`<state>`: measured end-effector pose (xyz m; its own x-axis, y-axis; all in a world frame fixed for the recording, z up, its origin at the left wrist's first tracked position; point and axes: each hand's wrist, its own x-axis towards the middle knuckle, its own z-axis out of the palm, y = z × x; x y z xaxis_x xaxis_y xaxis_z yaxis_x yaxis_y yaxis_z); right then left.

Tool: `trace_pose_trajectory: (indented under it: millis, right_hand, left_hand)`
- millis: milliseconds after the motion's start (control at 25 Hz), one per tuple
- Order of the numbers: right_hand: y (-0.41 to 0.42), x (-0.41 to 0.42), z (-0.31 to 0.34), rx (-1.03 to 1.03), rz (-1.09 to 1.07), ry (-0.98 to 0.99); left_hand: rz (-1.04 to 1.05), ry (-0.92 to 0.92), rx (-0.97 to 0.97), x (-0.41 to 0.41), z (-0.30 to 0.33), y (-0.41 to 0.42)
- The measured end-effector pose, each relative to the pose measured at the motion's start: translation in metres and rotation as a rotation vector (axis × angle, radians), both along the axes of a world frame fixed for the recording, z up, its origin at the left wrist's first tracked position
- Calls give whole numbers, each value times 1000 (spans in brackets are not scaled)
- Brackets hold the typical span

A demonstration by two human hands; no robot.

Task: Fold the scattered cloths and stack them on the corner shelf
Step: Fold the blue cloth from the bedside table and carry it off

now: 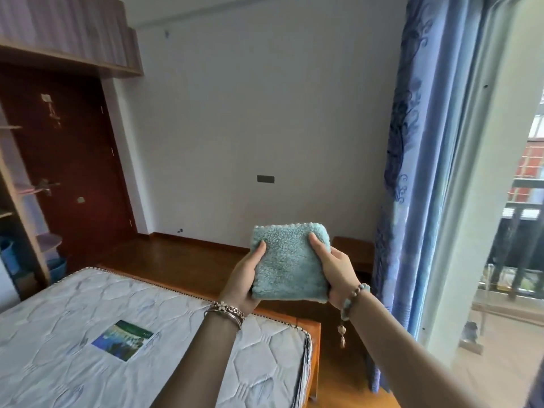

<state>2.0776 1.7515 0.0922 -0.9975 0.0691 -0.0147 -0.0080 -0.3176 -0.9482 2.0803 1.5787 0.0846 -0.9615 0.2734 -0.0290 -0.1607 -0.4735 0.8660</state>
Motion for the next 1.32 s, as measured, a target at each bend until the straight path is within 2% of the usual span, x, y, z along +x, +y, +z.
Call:
trace_pose_trajectory:
  millis: [280,800,1080,1320]
  right_hand:
    - [65,-109,-10,22,-40,-4]
    - [152,-425,6,16,-88,-21]
    - [219,-602,-7,-12,-35,-32]
    - [233,-744,-2,-7,88,-17]
  left_hand:
    - [-52,5,-12,-116,-11,63]
    - [-61,-41,-21,-442,3,151]
    - [-7,-66,12,-604,-5,220]
    - [105,-118,83,-714,5,238]
